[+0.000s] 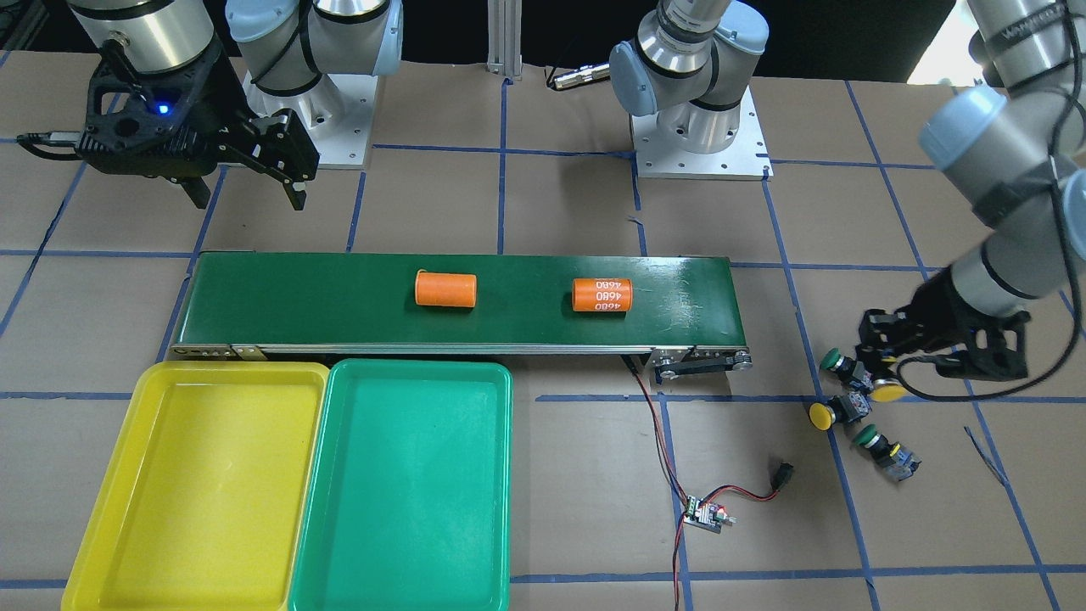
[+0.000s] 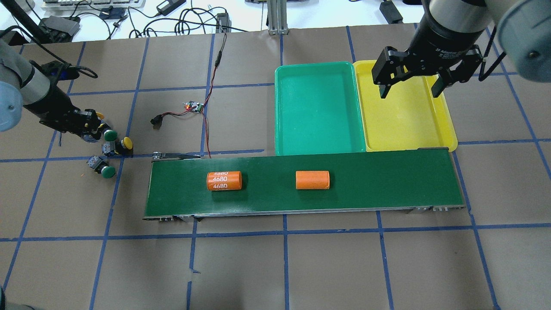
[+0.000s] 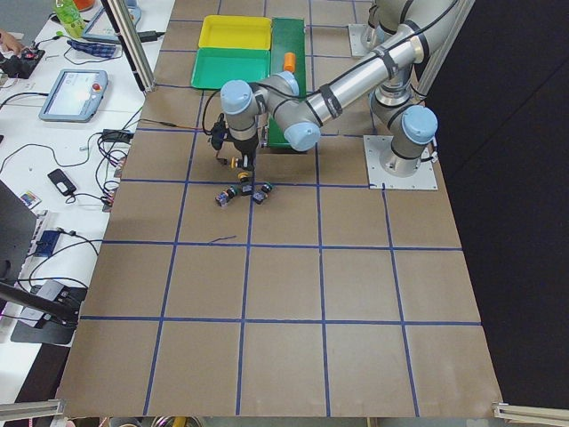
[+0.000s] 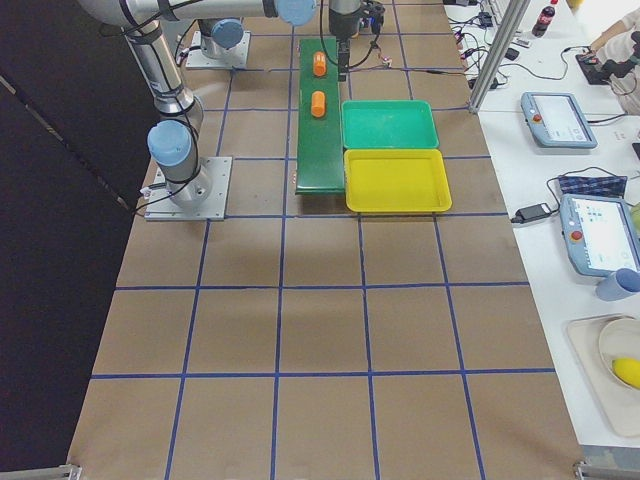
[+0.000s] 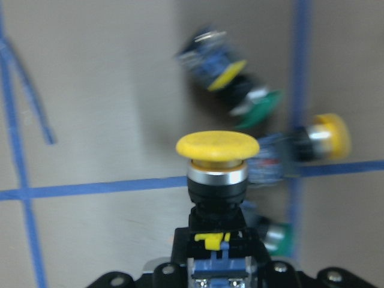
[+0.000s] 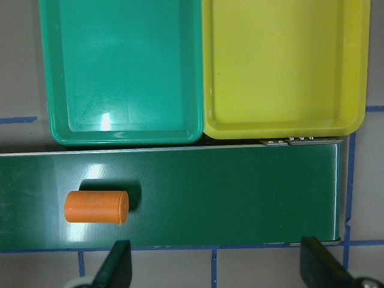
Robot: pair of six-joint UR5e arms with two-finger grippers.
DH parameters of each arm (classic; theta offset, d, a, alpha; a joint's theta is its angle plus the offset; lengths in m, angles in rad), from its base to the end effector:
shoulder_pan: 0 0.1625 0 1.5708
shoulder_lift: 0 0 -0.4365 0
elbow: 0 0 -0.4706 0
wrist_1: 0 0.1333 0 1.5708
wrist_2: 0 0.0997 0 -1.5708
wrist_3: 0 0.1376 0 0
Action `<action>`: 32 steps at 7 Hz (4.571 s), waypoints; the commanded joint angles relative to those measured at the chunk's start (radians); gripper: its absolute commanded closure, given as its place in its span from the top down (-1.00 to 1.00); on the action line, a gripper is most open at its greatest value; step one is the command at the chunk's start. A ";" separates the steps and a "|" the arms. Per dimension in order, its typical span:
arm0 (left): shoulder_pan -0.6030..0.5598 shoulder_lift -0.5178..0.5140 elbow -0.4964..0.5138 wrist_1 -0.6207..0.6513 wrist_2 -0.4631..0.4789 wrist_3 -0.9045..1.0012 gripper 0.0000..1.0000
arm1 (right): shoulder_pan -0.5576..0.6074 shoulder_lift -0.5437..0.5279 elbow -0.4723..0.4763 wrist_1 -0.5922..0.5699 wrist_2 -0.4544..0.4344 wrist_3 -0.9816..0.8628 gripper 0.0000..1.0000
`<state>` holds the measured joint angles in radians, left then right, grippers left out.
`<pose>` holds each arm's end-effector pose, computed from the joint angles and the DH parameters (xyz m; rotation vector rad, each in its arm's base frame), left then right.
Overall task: Sort buttons by color to trays
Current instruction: 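Carry the yellow button over the belt and set it down, then open the left gripper and move back to grasp another button, then carry the held button onto the belt while the right gripper lowers toward the belt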
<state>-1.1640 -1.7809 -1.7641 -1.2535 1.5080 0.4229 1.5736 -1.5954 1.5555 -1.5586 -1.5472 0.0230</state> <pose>0.1116 -0.6176 0.2593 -0.0204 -3.0483 -0.0816 0.1381 -0.5626 0.4829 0.0310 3.1172 -0.0427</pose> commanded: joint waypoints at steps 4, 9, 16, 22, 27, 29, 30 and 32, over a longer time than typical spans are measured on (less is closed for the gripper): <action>-0.244 0.233 -0.340 0.000 -0.020 -0.294 -1.00 | 0.000 0.000 0.000 0.000 -0.001 0.002 1.00; -0.243 0.238 -0.347 0.034 -0.034 -0.300 1.00 | 0.002 0.000 0.000 0.000 0.001 0.002 1.00; 0.016 -0.053 -0.028 0.232 -0.028 -0.148 1.00 | 0.002 0.000 0.000 0.000 0.001 0.002 1.00; 0.068 -0.345 0.146 0.353 -0.009 -0.193 1.00 | 0.000 -0.009 0.012 0.002 -0.010 -0.003 1.00; 0.083 -0.388 0.146 0.361 0.028 -0.228 -1.00 | 0.005 -0.032 0.005 0.011 -0.019 -0.002 1.00; 0.083 -0.364 0.158 0.359 0.026 -0.063 -1.00 | 0.002 -0.051 0.012 -0.006 -0.019 -0.003 1.00; 0.078 -0.347 0.190 0.344 0.020 0.017 -1.00 | 0.002 -0.048 0.014 -0.008 -0.016 -0.011 1.00; -0.009 -0.242 0.226 0.088 0.020 0.005 -1.00 | 0.003 -0.046 0.014 0.014 -0.025 -0.009 1.00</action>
<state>-1.1183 -2.0902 -1.5524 -1.0185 1.5293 0.4258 1.5757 -1.6422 1.5689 -1.5619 -1.5684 0.0136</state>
